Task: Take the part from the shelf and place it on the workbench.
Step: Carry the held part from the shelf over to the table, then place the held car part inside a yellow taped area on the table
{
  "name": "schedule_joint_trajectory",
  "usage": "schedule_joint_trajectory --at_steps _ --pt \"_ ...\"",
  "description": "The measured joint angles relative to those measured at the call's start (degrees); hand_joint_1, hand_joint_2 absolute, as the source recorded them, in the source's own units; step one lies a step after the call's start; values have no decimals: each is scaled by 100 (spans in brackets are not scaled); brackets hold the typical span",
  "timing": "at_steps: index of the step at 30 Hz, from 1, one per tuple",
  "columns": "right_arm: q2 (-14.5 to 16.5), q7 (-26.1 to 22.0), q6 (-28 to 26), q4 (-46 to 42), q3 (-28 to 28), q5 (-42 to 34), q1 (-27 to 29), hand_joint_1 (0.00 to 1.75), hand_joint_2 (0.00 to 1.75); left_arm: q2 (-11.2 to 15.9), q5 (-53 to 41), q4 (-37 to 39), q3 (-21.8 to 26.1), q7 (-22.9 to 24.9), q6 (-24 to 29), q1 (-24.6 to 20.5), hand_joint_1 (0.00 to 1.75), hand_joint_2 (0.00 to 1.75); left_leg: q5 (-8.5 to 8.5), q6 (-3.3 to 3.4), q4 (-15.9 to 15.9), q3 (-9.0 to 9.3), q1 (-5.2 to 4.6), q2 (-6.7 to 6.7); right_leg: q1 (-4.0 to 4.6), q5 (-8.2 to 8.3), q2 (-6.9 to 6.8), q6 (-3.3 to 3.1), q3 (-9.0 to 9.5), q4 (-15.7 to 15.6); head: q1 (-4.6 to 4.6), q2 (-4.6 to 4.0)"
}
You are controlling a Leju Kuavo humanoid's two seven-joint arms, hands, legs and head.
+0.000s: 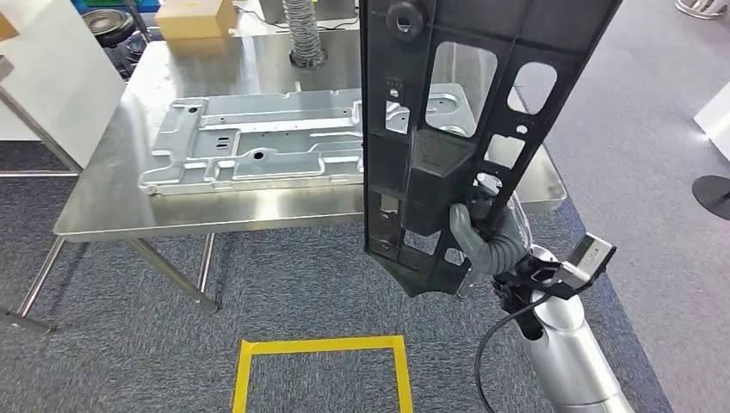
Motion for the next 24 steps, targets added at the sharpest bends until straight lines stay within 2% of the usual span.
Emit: schedule_joint_trajectory --at_steps 1,2,3,4,5,6,8,9,10,12,13,15,16,17,18,19,20,21,23,24 --pt "0 -6 0 -4 3 4 -2 175 175 -1 2 0 1 -1 0 -7 0 0 -89 -10 353 -268 -1 7 8 -85 3 -23 104 -13 -13 -1" --pt "0 -8 3 -4 9 10 0 175 175 -1 4 0 1 -1 0 -7 0 0 -296 -18 609 -529 -3 10 17 -174 13 -37 207 -19 -21 -1" --pt "1 -8 5 -4 19 17 4 175 175 -1 11 0 1 -1 0 -5 0 0 -554 -17 724 -735 -7 11 30 -267 25 -48 317 -20 -23 -1" --pt "1 -8 6 -4 31 25 5 175 175 -1 21 0 1 1 0 7 0 0 -762 -6 701 -886 -14 11 45 -365 39 -56 438 -21 -25 -1" --pt "2 -7 7 -3 43 35 4 175 175 -1 30 0 1 2 -1 21 0 0 -835 26 548 -983 -27 11 64 -467 51 -60 571 -22 -27 -1" --pt "3 -5 6 -2 57 45 1 175 175 -1 38 1 3 4 -1 38 0 0 -690 80 290 -1039 -47 11 85 -571 58 -63 706 -25 -27 -1" --pt "7 12 4 7 96 69 1 175 175 3 45 5 5 7 -1 87 0 0 196 213 -322 -1092 -112 -2 116 -772 73 -52 932 -30 -20 -1" --pt "11 26 1 10 116 79 -1 175 175 7 48 9 6 9 -1 101 0 0 593 256 -522 -1086 -140 -9 128 -861 83 -32 1011 -34 -17 -1" --pt "14 46 -7 6 132 94 -7 175 175 9 51 11 7 10 0 107 0 0 848 283 -640 -1066 -163 -17 129 -921 92 -3 1079 -40 -14 -1" --pt "16 78 -67 -33 137 156 -42 175 175 6 57 11 8 6 10 81 0 0 853 309 -724 -949 -164 -17 135 -904 99 68 1118 23 -15 -1" --pt "15 87 -118 -59 131 205 -64 175 175 1 58 10 8 -4 23 69 0 0 841 329 -793 -869 -153 -17 130 -826 95 100 1068 163 -12 -1" --pt "15 90 -234 -94 117 313 -110 175 175 -4 65 9 11 -29 58 48 0 0 807 363 -931 -689 -122 -18 116 -734 83 161 728 725 -1 -1" --pt "15 100 -302 -102 106 389 -125 175 175 -5 75 9 15 -37 69 40 0 0 772 375 -972 -613 -116 -19 97 -810 78 188 485 1060 6 -1" --pt "11 126 -381 -109 91 489 -135 175 175 -7 88 9 19 -41 75 33 0 0 726 382 -996 -549 -111 -24 78 -974 75 214 240 1335 8 -1" --pt "4 166 -475 -119 69 616 -138 175 175 -11 106 9 24 -42 76 27 0 0 669 381 -1004 -484 -107 -33 60 -1171 71 239 32 1500 9 -1" --pt "-8 223 -575 -133 38 765 -142 175 175 -18 129 9 32 -42 76 26 0 0 605 376 -1005 -412 -103 -44 44 -1308 67 259 -115 1535 10 -1" --pt "-23 280 -662 -145 5 900 -152 175 175 -26 149 9 40 -40 78 27 0 0 541 369 -1003 -335 -98 -55 31 -1292 63 272 -184 1411 10 -1" --pt "-42 334 -743 -155 -30 1033 -170 175 175 -33 167 9 50 -39 81 30 0 0 473 358 -1001 -249 -94 -64 21 -1100 59 274 -189 1136 11 -1" --pt "-77 457 -915 -163 -85 1353 -230 175 175 -47 190 9 81 -38 90 41 0 0 340 316 -984 -108 -95 -73 22 -386 49 242 -107 405 9 -1" --pt "-89 538 -1006 -157 -102 1550 -270 175 175 -52 199 10 101 -39 93 45 0 0 281 284 -971 -71 -100 -77 34 -126 44 208 -74 153 7 -2"
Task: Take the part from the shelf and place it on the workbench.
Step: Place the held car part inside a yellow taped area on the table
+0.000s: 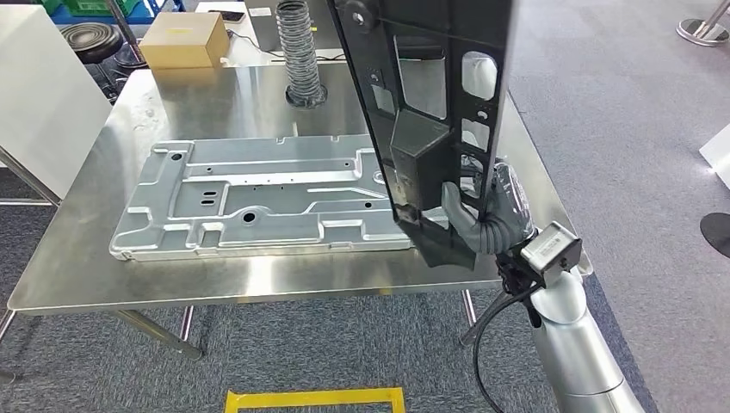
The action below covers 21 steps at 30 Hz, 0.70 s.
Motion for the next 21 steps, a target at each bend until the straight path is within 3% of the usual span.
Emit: schedule_joint_trajectory --at_steps 1,4,6,9,10,11,12,14,15,16,19,21 --pt "-8 93 -89 8 -13 204 -40 175 175 -4 8 0 20 -2 1 -3 0 0 -49 -35 13 19 -4 -3 13 154 -3 -40 8 -122 -5 0" --pt "-26 463 -342 74 -28 930 -240 175 175 -8 14 -1 45 -17 -27 -22 0 0 -134 -128 46 55 -5 0 19 160 -6 -164 46 -155 -9 1" --pt "-40 740 -550 170 -20 1575 -449 175 175 -12 -5 -1 47 -29 -56 -30 0 0 -275 -191 300 -53 12 22 -2 137 -6 -220 120 -198 -23 1" --pt "-26 1133 -847 525 148 2744 -860 175 175 -17 -47 -1 47 -42 -90 -57 0 0 -655 -278 1314 -668 53 60 2 92 -8 -269 170 -211 -50 1" --pt "-3 1271 -913 718 269 3232 -1046 175 175 -18 -62 -1 47 -46 -101 -66 0 0 -679 -292 1540 -854 62 70 8 75 0 -274 183 -208 -50 1" --pt "39 1410 -954 947 420 3772 -1244 175 175 -19 -75 -1 47 -50 -110 -72 0 0 -584 -296 1563 -948 68 77 13 55 10 -275 206 -204 -52 1" --pt "100 1530 -962 1182 583 4276 -1437 175 175 -20 -90 -1 47 -57 -116 -75 0 0 -374 -290 1360 -931 71 84 18 31 20 -273 238 -201 -52 1" --pt "280 1700 -900 1695 960 5053 -1834 175 175 -17 -119 -1 47 -78 -127 -87 0 0 142 -249 626 -726 68 103 30 -11 34 -261 305 -198 -48 1" --pt "395 1757 -853 1989 1181 5300 -2053 175 175 -14 -137 -1 46 -91 -132 -100 0 0 283 -221 320 -640 51 113 35 -21 40 -246 313 -196 -49 1" --pt "522 1799 -809 2297 1418 5479 -2261 175 175 -10 -156 -2 45 -104 -140 -118 0 0 363 -186 141 -597 34 119 38 -26 44 -222 308 -195 -50 1" --pt "903 1804 -727 3135 2050 5723 -2695 175 175 1 -215 -6 42 -124 -161 -161 0 0 424 -102 42 -579 33 96 49 -53 26 -129 290 -188 -55 1" --pt "1160 1719 -724 3687 2421 5795 -2902 175 175 5 -256 -7 34 -132 -182 -169 0 0 454 -63 -2 -553 67 93 52 -228 -2 -84 185 59 -41 1"
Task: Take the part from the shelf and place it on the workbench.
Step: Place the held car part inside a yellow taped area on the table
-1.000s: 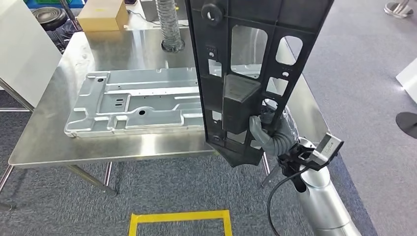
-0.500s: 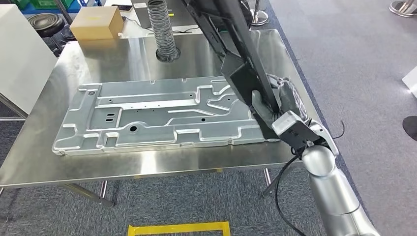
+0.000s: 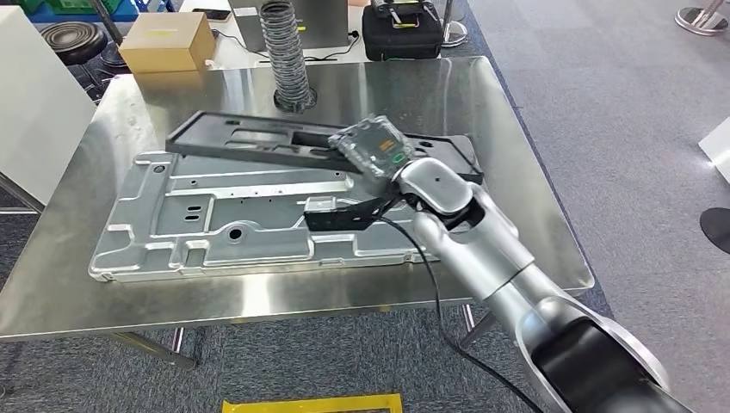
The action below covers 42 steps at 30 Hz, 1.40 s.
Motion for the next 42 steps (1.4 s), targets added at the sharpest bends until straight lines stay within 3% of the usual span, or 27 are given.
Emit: schedule_joint_trajectory --at_steps 3,4,5,6,9,10,12,14,16,18,19,20,21,22,24,26,28,30,31,33,34,35,36,37,39,40,42 --pt "335 -105 -50 822 551 63 -145 175 175 3 -56 -1 -8 -47 -40 -11 0 0 -4 32 -7 12 7 -6 -28 -466 -13 44 -535 1078 11 1" --pt "417 -124 -68 1048 697 64 -142 175 175 4 -77 -1 -10 -74 -50 -13 0 0 -12 36 -2 15 7 -16 -35 -518 -13 53 -684 1338 11 1" --pt "488 -129 -90 1250 821 64 -135 175 175 6 -97 -1 -11 -103 -59 -12 0 0 -22 36 8 16 7 -28 -40 -466 -14 54 -746 1401 13 1" --pt "543 -120 -117 1424 917 64 -133 175 175 7 -115 -1 -15 -134 -68 -7 0 0 -35 29 21 20 6 -42 -41 -309 -14 43 -690 1221 13 1" --pt "652 -65 -228 1838 1107 68 -166 175 175 7 -180 -1 -41 -226 -79 2 0 0 -87 -16 73 22 -14 -70 -9 244 -20 -40 -206 96 10 0" --pt "671 -51 -259 1954 1155 73 -177 175 175 8 -198 -1 -52 -253 -82 2 0 0 -101 -39 83 19 -21 -72 5 306 -23 -61 -113 -111 8 0" --pt "686 -23 -301 2155 1227 98 -187 175 175 14 -225 -1 -79 -296 -99 5 0 0 -112 -92 83 19 -26 -73 20 311 -23 -88 -80 -205 7 1" --pt "686 -4 -347 2327 1265 126 -191 87 87 27 -248 -1 -107 -334 -135 12 0 87 -168 -155 125 12 -18 -51 -5 333 -22 -138 -45 -259 5 0" --pt "686 0 -405 2471 1281 138 -200 0 0 41 -259 -1 -127 -362 -163 17 0 175 -416 -214 504 -139 -3 -19 -32 351 -28 -178 -3 -312 -3 -1" --pt "680 -1 -460 2616 1290 143 -197 0 0 56 -265 -1 -136 -376 -167 20 0 175 -787 -261 1279 -483 19 -6 -31 348 -30 -189 8 -315 -7 -1" --pt "675 -2 -486 2684 1293 144 -186 0 0 62 -271 -1 -139 -379 -163 25 0 175 -893 -279 1599 -632 31 -4 -32 347 -30 -189 10 -313 -7 -1" --pt "668 -2 -515 2748 1294 141 -173 0 0 64 -283 -1 -142 -379 -154 32 0 175 -896 -294 1738 -697 43 -3 -33 345 -28 -187 12 -310 -8 0" --pt "660 -2 -545 2798 1295 137 -164 0 0 68 -295 -1 -145 -378 -141 38 0 175 -784 -303 1629 -642 57 -1 -37 342 -24 -182 15 -305 -8 1" --pt "651 -3 -580 2836 1296 128 -159 0 0 74 -305 -1 -147 -378 -127 42 0 175 -586 -308 1285 -470 73 2 -42 335 -19 -170 19 -294 -8 1" --pt "627 -7 -663 2888 1294 103 -158 0 0 88 -314 -1 -150 -378 -98 37 0 87 -273 -294 472 -65 92 0 -35 317 -8 -120 19 -260 -9 1" --pt "600 -21 -735 2920 1284 51 -153 0 0 97 -315 -1 -151 -379 -72 31 0 0 -198 -231 126 106 80 -14 -13 315 0 -56 8 -239 -4 1" --pt "574 -83 -779 2936 1245 -83 -131 0 0 102 -313 -1 -152 -382 -50 30 0 0 -184 -143 122 105 64 -21 -12 326 5 6 5 -242 2 1" --pt "546 -283 -793 2921 1121 -437 -87 0 0 105 -312 -1 -152 -386 -40 32 0 0 -153 -57 96 110 68 -11 -32 210 -3 65 -51 -100 7 1" --pt "531 -425 -775 2893 1018 -686 -54 0 0 107 -311 -1 -152 -389 -38 32 0 0 -137 -20 82 110 70 -4 -40 56 -8 89 -156 139 11 1" --pt "491 -788 -656 2771 734 -1304 57 0 0 110 -310 -1 -151 -393 -38 31 0 0 -128 23 80 95 57 0 -44 -340 -14 117 -500 919 16 0" --pt "462 -990 -560 2668 575 -1631 139 0 0 112 -310 -1 -151 -393 -38 33 0 0 -127 30 82 91 48 -2 -44 -474 -14 120 -661 1277 16 0" --pt "425 -1206 -446 2521 402 -1997 236 0 0 114 -309 -1 -150 -393 -38 37 0 0 -128 35 85 90 38 -5 -42 -502 -14 114 -738 1456 15 0" --pt "384 -1401 -338 2328 227 -2360 339 0 0 115 -307 -1 -150 -393 -38 41 0 0 -129 38 90 90 28 -10 -40 -425 -14 98 -707 1408 16 0" --pt "337 -1571 -239 2077 36 -2741 434 0 0 116 -304 -1 -150 -393 -38 43 0 0 -131 39 95 92 17 -15 -35 -258 -14 70 -560 1121 16 0" --pt "241 -1824 -148 1473 -340 -3470 589 0 0 109 -287 -1 -148 -395 -38 44 0 0 -141 30 109 91 -15 -21 -7 84 -19 -8 -140 290 13 0" --pt "185 -1943 -166 1111 -537 -3836 665 0 0 103 -270 -1 -145 -397 -38 45 0 0 -146 16 115 84 -27 -21 10 177 -27 -36 5 -13 11 0" --pt "64 -2210 -312 319 -929 -4509 859 0 0 91 -213 -1 -132 -410 -39 56 0 0 -150 -27 116 72 -35 -22 39 196 -42 -60 88 -213 7 0"
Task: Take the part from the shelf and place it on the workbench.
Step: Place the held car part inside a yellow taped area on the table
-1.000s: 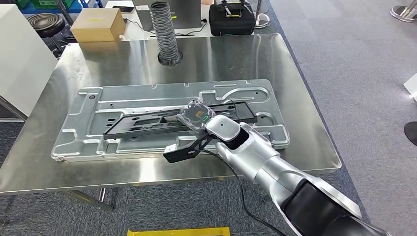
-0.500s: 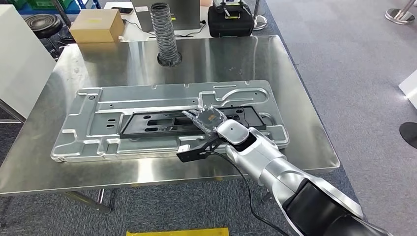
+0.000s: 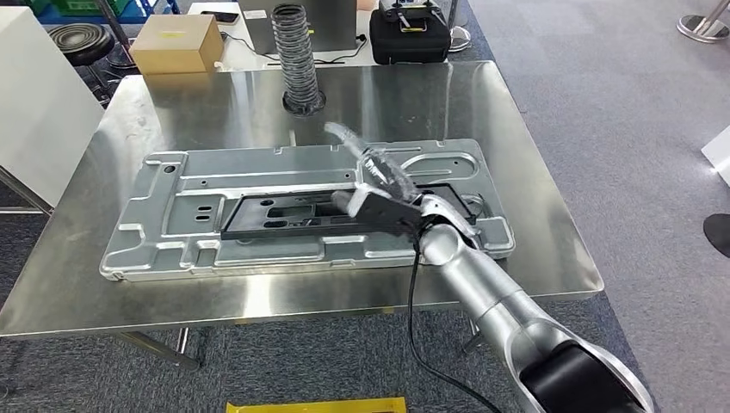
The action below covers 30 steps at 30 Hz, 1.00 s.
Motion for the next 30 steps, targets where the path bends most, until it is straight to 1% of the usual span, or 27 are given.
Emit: schedule_joint_trajectory --at_steps 2,3,4,5,6,7,8,9,10,11,12,13,14,15,17,18,19,20,22,23,24,25,26,27,28,29,30 --pt "-118 -227 -181 -835 -380 -505 223 0 0 -7 66 0 24 -28 -5 27 0 0 -18 -51 -2 8 1 0 -24 25 -6 -30 20 -55 -1 -1" --pt "-168 -332 -288 -1268 -557 -698 354 0 0 -17 99 0 40 -51 -13 44 0 0 -86 -75 67 -13 -2 6 -45 40 -13 -52 45 -95 -8 -1" --pt "-213 -445 -425 -1744 -736 -868 517 0 0 -28 140 0 66 -78 -20 61 0 0 -219 -99 249 -79 0 12 -68 54 -21 -72 74 -136 -18 -1" --pt "-249 -572 -617 -2235 -919 -995 731 0 0 -40 183 0 99 -106 -23 78 0 0 -407 -121 555 -204 15 19 -75 58 -35 -84 100 -157 -26 -2" --pt "-281 -708 -867 -2738 -1118 -1082 996 0 0 -56 224 0 135 -133 -17 92 0 0 -614 -143 949 -369 29 23 -76 53 -50 -94 115 -163 -34 -1" --pt "-305 -829 -1137 -3202 -1319 -1119 1297 0 0 -72 260 0 169 -153 -5 107 0 0 -776 -164 1325 -529 45 24 -75 47 -65 -95 123 -159 -34 -1" --pt "-317 -939 -1430 -3627 -1528 -1119 1624 0 44 -92 288 0 199 -167 13 124 0 0 -847 -181 1563 -627 59 25 -75 40 -81 -94 130 -153 -34 -1" --pt "-324 -1040 -1717 -4016 -1744 -1120 1969 0 87 -114 307 0 229 -178 37 145 0 0 -804 -195 1580 -622 73 27 -78 34 -89 -85 134 -143 -34 0" --pt "-326 -1118 -1970 -4364 -1965 -1141 2313 0 131 -134 321 0 259 -185 62 165 0 0 -656 -203 1353 -498 88 28 -85 23 -89 -70 137 -128 -34 -1" --pt "-326 -1171 -2191 -4668 -2190 -1185 2646 0 175 -153 331 0 288 -192 87 182 0 0 -454 -208 947 -286 105 27 -92 8 -84 -48 137 -106 -35 0" --pt "-326 -1198 -2359 -4909 -2422 -1254 2961 0 175 -172 337 0 312 -198 106 192 0 0 -307 -205 543 -71 109 18 -89 -8 -77 -16 131 -82 -36 -1" --pt "-326 -1203 -2466 -5083 -2656 -1344 3248 0 175 -187 342 0 333 -203 119 196 0 0 -202 -185 234 87 108 7 -85 -18 -68 19 123 -57 -32 -1" --pt "-326 -1203 -2517 -5199 -2883 -1439 3511 0 175 -198 345 0 353 -207 126 196 0 0 -164 -158 68 170 100 -5 -78 -18 -62 54 114 -40 -27 0" --pt "-322 -1203 -2521 -5270 -3118 -1538 3748 0 175 -208 346 0 375 -209 130 195 0 0 -173 -123 42 179 84 -15 -73 -6 -58 91 108 -37 -23 0" --pt "-312 -1204 -2453 -5320 -3574 -1695 4186 0 175 -214 343 0 413 -222 129 195 0 0 -118 -26 20 160 76 -13 -93 20 -54 165 107 -45 -19 0" --pt "-302 -1204 -2410 -5322 -3809 -1762 4411 0 175 -215 337 0 425 -238 119 193 0 0 -80 32 -7 147 76 -8 -106 -36 -48 199 93 -11 -16 0" --pt "-286 -1204 -2362 -5323 -4048 -1816 4633 0 175 -216 328 0 432 -262 102 192 0 0 -33 87 -37 120 79 -3 -116 -180 -40 226 45 117 -8 0" --pt "-256 -1204 -2306 -5324 -4279 -1858 4837 0 175 -215 318 0 438 -289 82 191 0 0 16 131 -60 79 80 3 -124 -409 -31 246 -42 359 6 0" --pt "-147 -1204 -2199 -5321 -4707 -1876 5163 0 175 -209 304 0 447 -332 34 197 0 0 100 167 -61 -37 51 12 -126 -935 -21 272 -271 1077 26 0" --pt "-78 -1204 -2170 -5313 -4885 -1850 5299 0 175 -205 298 0 452 -346 8 201 0 0 144 171 -57 -100 35 17 -127 -1084 -21 276 -329 1363 30 0" --pt "-5 -1204 -2153 -5292 -5054 -1810 5421 0 175 -202 289 0 456 -359 -17 204 0 0 188 172 -52 -165 19 21 -126 -1109 -21 272 -302 1485 29 0" --pt "67 -1203 -2138 -5254 -5210 -1765 5521 0 175 -199 279 0 460 -372 -39 204 0 0 237 168 -47 -232 5 23 -123 -1015 -21 256 -163 1389 31 0" --pt "136 -1203 -2117 -5197 -5364 -1708 5590 0 175 -197 269 0 463 -385 -58 203 0 0 288 160 -42 -298 -9 24 -119 -857 -22 226 80 1093 31 0" --pt "196 -1202 -2096 -5117 -5512 -1633 5625 0 175 -196 264 0 465 -396 -73 198 0 0 340 149 -34 -352 -19 24 -108 -740 -22 183 393 671 29 0" --pt "245 -1201 -2077 -5015 -5659 -1540 5639 0 175 -195 262 -1 467 -403 -88 195 0 0 393 130 -31 -392 -29 26 -88 -676 -25 150 683 251 25 0" --pt "287 -1200 -2064 -4892 -5801 -1429 5641 0 175 -193 261 -1 468 -408 -102 196 0 0 446 104 -38 -407 -33 29 -64 -652 -26 117 879 -52 21 1" --pt "320 -1198 -2060 -4739 -5952 -1305 5629 0 175 -190 260 -2 469 -413 -112 197 0 0 499 74 -49 -411 -28 32 -38 -665 -24 91 979 -229 28 1"
